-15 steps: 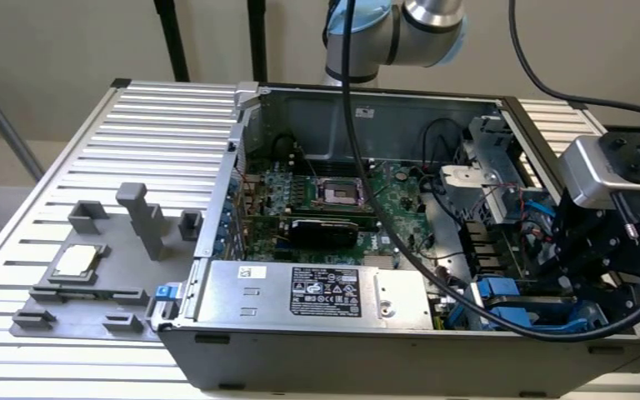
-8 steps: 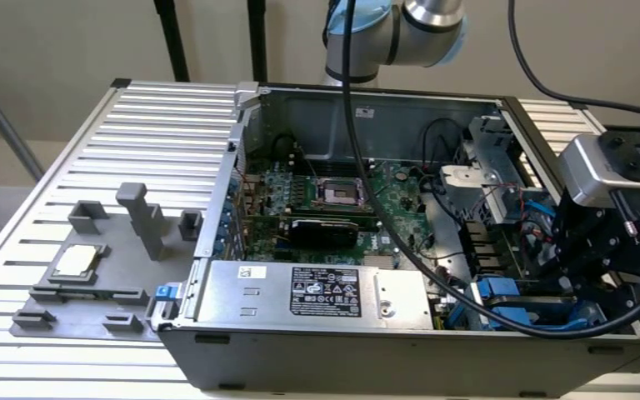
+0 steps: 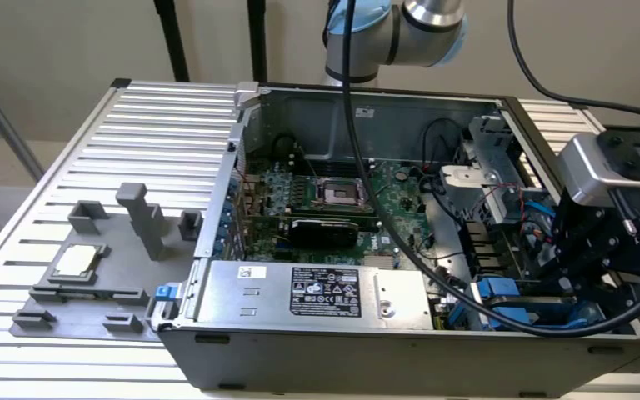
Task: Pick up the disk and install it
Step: 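Insert the first disk wire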
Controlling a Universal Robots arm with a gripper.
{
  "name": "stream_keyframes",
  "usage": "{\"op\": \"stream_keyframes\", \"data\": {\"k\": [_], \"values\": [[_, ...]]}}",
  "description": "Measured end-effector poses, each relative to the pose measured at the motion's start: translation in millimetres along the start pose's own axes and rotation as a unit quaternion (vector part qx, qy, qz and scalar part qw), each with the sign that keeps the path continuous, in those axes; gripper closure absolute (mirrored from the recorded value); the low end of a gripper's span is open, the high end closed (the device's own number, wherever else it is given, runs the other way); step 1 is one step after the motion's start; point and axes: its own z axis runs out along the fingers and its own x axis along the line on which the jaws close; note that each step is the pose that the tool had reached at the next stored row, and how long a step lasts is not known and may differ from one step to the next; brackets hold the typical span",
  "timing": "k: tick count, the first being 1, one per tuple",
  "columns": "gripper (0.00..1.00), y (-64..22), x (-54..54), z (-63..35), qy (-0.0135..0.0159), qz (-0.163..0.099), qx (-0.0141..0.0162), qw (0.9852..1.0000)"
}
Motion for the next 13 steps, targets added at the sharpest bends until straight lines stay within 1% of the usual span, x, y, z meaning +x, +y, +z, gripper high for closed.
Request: {"op": "stream_keyframes", "data": {"k": [7, 13], "values": [[0.83, 0.3, -2.1, 0.4, 0.0000, 0.001, 0.0001, 1.0000], [0.83, 2.0, -2.2, 0.5, 0.0013, 0.002, 0.0003, 1.0000]]}}
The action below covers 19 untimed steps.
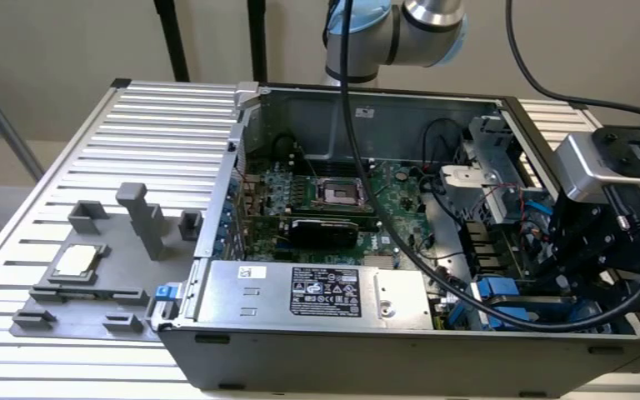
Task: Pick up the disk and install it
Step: 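Insert the first disk wire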
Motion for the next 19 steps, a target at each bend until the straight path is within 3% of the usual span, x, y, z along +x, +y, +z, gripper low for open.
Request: {"op": "stream_keyframes", "data": {"k": [19], "values": [[0.83, -3.6, -0.1, 2.9, 0.0022, 0.000, 0.0001, 1.0000]]}}
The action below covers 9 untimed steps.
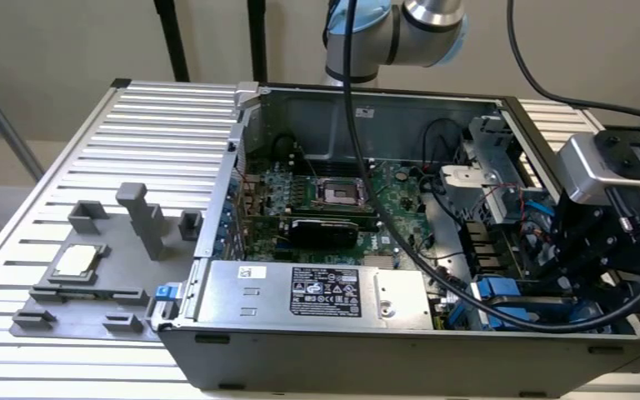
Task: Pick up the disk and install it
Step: 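Insert the first disk wire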
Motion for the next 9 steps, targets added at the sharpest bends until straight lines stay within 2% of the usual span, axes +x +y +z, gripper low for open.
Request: {"op": "stream_keyframes", "data": {"k": [5, 9], "values": [[0.83, -0.1, 0.2, 2.4, 0.0023, 0.000, 0.0001, 1.0000], [0.82, -0.2, 0.3, 2.6, 0.0020, 0.000, 0.0001, 1.0000]]}}
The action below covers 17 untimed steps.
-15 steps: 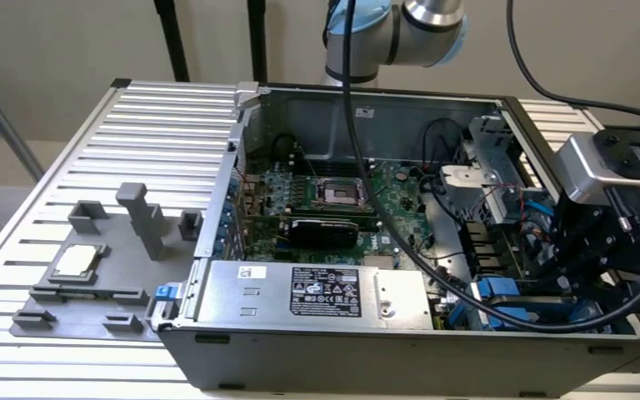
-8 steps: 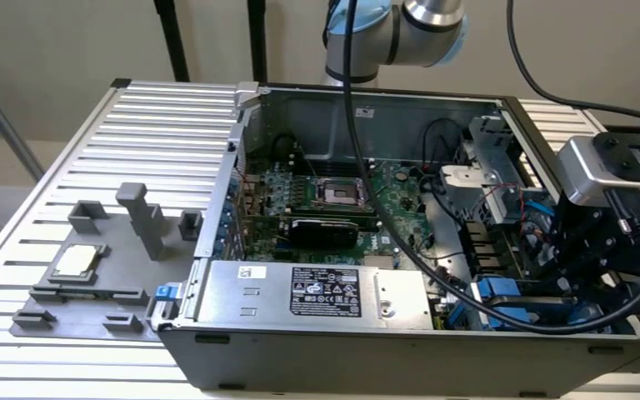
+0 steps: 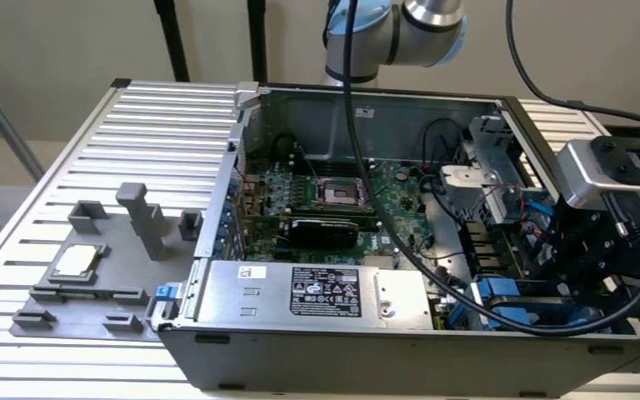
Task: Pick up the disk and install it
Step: 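Insert the first disk wire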
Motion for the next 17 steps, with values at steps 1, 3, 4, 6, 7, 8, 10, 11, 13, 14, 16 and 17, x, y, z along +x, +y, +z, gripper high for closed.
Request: {"op": "stream_keyframes", "data": {"k": [1, 3, 4, 6, 7, 8, 10, 11, 13, 14, 16, 17], "values": [[0.75, 0.1, -0.2, -0.9, 0.0001, 0.000, -0.0002, 1.0000], [0.75, 0.3, -0.3, -3.7, 0.0002, 0.000, -0.0012, 1.0000], [0.75, 0.4, -0.2, -4.8, 0.0002, 0.000, -0.0015, 1.0000], [0.75, 1.0, 0.8, -6.6, 0.0002, 0.000, -0.0017, 1.0000], [0.75, 2.1, 1.7, -7.0, 0.0003, 0.000, -0.0017, 1.0000], [0.75, 4.3, 2.8, -7.0, 0.0003, 0.000, -0.0017, 1.0000], [0.75, 10.6, 5.2, -6.8, 0.0000, 0.000, -0.0017, 1.0000], [0.75, 14.8, 6.2, -6.7, -0.0001, 0.000, -0.0017, 1.0000], [0.75, 23.8, 7.7, -6.3, -0.0014, 0.000, -0.0018, 1.0000], [0.75, 28.3, 8.0, -6.3, -0.0024, 0.000, -0.0018, 1.0000], [0.75, 36.6, 8.5, -6.5, -0.0035, 0.000, -0.0017, 1.0000], [0.75, 39.5, 8.6, -6.7, -0.0036, 0.000, -0.0016, 1.0000]]}}
